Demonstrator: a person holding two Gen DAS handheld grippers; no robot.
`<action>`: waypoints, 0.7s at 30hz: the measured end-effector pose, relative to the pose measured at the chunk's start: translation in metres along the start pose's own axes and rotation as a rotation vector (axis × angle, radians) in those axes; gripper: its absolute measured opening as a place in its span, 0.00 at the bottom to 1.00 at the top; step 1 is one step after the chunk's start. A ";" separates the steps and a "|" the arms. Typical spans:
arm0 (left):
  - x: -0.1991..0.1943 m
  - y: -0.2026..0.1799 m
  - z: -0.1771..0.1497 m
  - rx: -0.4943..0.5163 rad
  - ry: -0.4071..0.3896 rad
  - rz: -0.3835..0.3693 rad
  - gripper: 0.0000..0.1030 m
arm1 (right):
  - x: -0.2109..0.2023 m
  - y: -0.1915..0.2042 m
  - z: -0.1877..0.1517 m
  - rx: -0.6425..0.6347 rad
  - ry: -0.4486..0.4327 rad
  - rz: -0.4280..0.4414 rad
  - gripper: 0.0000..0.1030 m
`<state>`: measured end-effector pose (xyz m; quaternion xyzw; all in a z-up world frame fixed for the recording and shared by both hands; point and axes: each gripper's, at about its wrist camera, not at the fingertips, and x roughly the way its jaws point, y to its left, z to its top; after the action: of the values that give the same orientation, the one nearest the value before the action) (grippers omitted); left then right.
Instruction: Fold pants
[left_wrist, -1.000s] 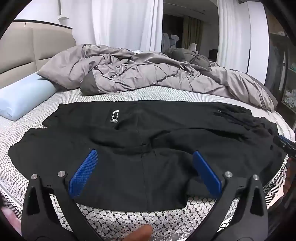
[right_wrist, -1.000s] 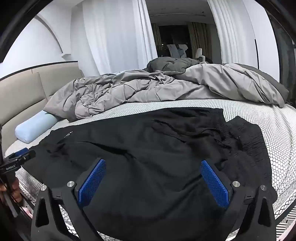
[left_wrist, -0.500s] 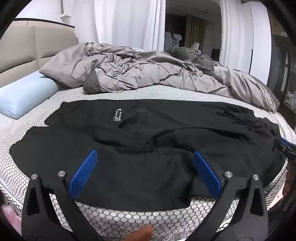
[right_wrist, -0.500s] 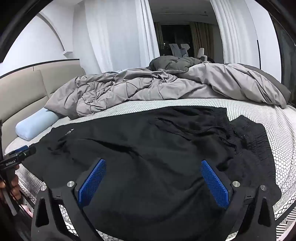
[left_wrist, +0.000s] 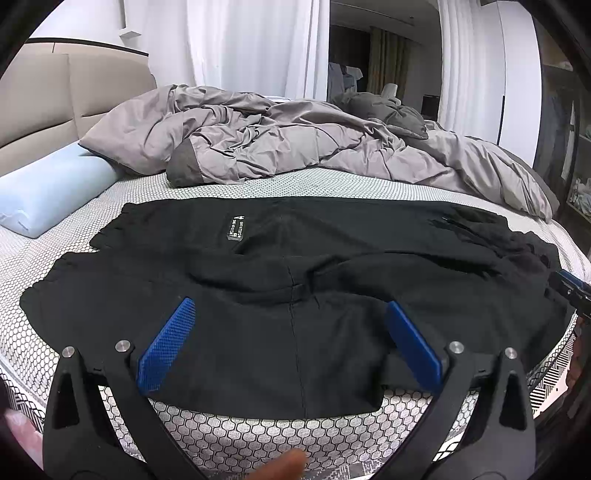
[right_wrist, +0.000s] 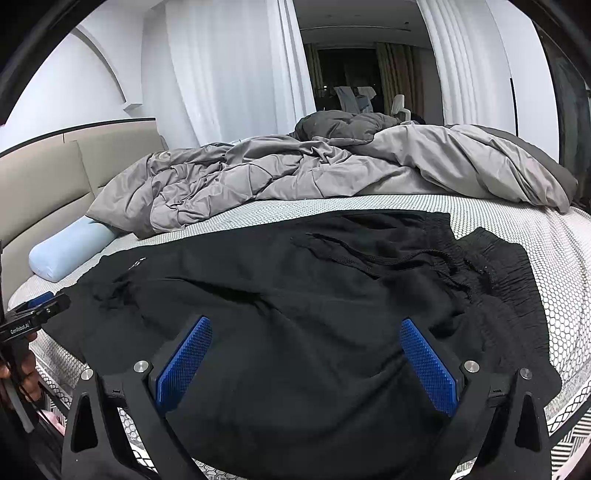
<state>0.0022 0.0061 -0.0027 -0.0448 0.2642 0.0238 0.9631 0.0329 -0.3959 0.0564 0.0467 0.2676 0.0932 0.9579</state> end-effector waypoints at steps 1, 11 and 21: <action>0.000 0.000 0.000 0.001 0.000 0.000 0.99 | 0.000 0.000 0.000 0.001 0.000 -0.001 1.00; 0.000 0.000 0.000 0.000 0.000 0.000 0.99 | 0.003 -0.001 0.000 0.011 0.010 -0.009 1.00; 0.000 0.000 0.001 0.000 0.000 0.000 0.99 | 0.003 0.000 0.002 0.001 0.010 -0.004 1.00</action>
<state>0.0023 0.0065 -0.0018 -0.0447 0.2644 0.0237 0.9631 0.0359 -0.3958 0.0564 0.0463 0.2723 0.0914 0.9567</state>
